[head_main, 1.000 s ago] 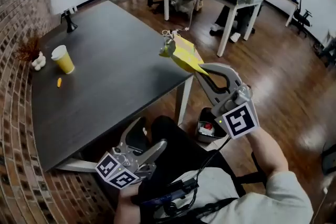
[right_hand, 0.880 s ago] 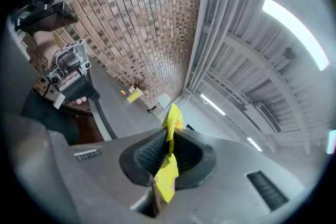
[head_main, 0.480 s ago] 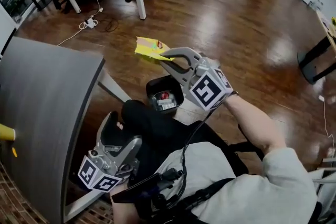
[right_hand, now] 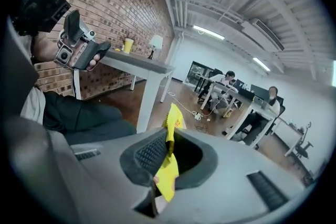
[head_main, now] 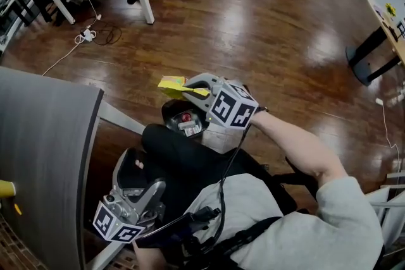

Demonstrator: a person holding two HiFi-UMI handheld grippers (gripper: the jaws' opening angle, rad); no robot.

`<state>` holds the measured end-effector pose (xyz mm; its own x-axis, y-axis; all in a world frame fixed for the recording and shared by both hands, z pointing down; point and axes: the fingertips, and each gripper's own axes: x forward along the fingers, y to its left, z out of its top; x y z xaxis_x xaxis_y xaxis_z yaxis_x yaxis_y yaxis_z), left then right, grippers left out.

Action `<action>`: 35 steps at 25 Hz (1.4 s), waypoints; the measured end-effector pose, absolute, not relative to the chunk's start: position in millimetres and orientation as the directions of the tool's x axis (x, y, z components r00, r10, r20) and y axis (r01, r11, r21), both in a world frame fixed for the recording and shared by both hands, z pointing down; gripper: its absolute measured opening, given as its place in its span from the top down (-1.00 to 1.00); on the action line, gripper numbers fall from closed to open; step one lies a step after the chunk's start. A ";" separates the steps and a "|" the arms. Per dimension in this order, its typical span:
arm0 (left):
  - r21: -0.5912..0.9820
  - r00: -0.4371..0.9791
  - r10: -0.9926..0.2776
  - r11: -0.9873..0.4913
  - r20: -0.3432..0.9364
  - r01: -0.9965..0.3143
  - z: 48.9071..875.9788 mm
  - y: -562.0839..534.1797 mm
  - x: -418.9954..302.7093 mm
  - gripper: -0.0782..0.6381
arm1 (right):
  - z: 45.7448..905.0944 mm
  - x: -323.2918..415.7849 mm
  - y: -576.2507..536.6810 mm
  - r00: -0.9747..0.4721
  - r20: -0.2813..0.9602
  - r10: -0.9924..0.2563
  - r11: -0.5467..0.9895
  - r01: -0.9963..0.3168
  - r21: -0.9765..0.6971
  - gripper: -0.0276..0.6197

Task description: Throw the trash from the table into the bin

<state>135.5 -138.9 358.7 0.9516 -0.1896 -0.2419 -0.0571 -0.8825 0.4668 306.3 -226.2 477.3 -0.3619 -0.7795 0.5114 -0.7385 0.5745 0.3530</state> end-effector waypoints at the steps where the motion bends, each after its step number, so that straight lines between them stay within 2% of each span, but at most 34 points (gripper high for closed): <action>1: 0.468 0.950 -0.196 -0.882 -0.243 -0.062 357.6 -140.1 133.1 -0.38 | 483.0 306.2 -225.9 -0.355 0.527 -0.772 0.576 -0.742 0.343 0.88; 3: 0.466 0.946 -0.207 -0.882 -0.249 -0.070 354.1 -142.0 128.2 -0.38 | 494.7 306.2 -227.7 -0.334 0.559 -0.759 0.573 -0.751 0.328 0.78; 8: 0.454 0.940 -0.217 -0.888 -0.265 -0.077 342.9 -139.3 120.8 -0.38 | 503.8 309.4 -234.4 -0.285 0.595 -0.751 0.545 -0.776 0.317 0.76; 15: 0.443 0.933 -0.234 -0.891 -0.273 -0.094 336.7 -137.0 111.9 -0.38 | 509.0 311.7 -241.0 -0.292 0.606 -0.739 0.530 -0.808 0.257 0.66; 24: 0.432 0.926 -0.264 -0.893 -0.270 -0.128 335.7 -135.3 103.0 -0.38 | 480.8 297.1 -247.0 -0.327 0.537 -0.778 0.538 -0.788 0.300 0.66; 28: 0.431 0.924 -0.271 -0.892 -0.270 -0.136 336.8 -137.6 101.5 -0.38 | 449.2 282.1 -245.6 -0.399 0.438 -0.806 0.549 -0.780 0.301 0.67; 33: 0.422 0.912 -0.304 -0.891 -0.276 -0.169 336.6 -138.0 95.7 -0.38 | 378.2 249.3 -232.2 -0.555 0.161 -0.816 0.575 -0.758 0.308 0.68; 35: 0.420 0.908 -0.316 -0.889 -0.275 -0.182 336.7 -137.8 89.6 -0.38 | 362.9 234.7 -224.6 -0.580 0.102 -0.808 0.578 -0.747 0.329 0.68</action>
